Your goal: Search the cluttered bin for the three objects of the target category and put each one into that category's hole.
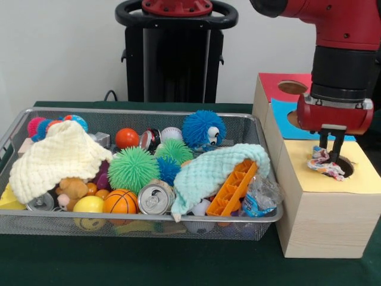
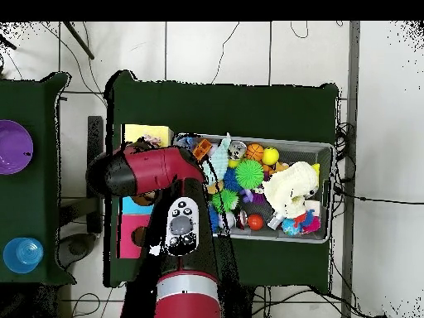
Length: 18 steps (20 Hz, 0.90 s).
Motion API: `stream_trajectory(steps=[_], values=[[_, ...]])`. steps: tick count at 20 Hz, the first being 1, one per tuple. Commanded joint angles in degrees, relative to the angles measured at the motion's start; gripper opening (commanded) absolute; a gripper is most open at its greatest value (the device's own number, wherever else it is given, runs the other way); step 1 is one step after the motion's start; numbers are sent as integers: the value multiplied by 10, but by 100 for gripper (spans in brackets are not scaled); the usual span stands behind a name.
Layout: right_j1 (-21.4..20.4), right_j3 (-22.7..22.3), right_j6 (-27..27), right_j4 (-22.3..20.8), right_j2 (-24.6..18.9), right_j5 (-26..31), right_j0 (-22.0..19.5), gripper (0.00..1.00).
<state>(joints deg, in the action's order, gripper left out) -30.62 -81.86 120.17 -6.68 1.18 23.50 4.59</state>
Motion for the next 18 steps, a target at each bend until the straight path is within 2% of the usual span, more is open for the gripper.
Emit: stream_trajectory(steps=[1, 7, 11, 18], values=[[20, -58, -10, -47, 0, 59, -8, 0], [42, -78, -9, -47, -26, 8, -26, 0], [70, -93, -5, -51, -54, -59, -50, 0], [115, -80, -9, -55, -93, -116, -82, 0]])
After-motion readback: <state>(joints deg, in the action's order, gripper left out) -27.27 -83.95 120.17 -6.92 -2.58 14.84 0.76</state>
